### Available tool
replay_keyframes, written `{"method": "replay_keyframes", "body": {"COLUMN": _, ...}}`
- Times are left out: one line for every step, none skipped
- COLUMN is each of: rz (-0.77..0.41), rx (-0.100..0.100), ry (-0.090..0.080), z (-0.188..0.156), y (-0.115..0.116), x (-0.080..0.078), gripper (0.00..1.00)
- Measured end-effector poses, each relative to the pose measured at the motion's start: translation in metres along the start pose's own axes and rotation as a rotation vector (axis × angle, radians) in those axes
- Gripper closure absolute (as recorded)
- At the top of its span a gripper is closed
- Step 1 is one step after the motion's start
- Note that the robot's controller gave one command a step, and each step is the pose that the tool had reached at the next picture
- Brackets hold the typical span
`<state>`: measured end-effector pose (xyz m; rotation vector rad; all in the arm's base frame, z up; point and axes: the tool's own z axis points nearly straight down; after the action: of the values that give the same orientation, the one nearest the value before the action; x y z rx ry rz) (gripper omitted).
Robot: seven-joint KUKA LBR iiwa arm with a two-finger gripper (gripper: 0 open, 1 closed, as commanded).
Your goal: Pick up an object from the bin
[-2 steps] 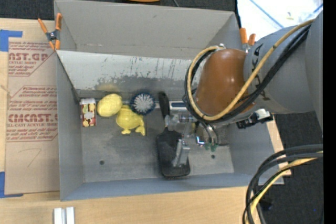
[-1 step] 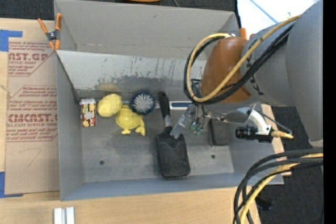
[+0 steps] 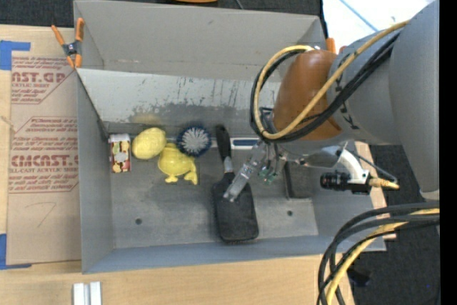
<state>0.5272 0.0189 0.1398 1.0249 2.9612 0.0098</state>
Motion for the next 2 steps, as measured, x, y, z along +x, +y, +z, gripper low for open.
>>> {"method": "replay_keyframes", "body": {"rz": 0.000, "rx": 0.000, "ry": 0.000, "z": 0.000, "y": 0.000, "x": 0.000, "gripper": 0.00}}
{"method": "replay_keyframes", "body": {"rz": 0.015, "rx": -0.001, "ry": -0.003, "z": 0.011, "y": 0.009, "x": 0.002, "gripper": 0.00}}
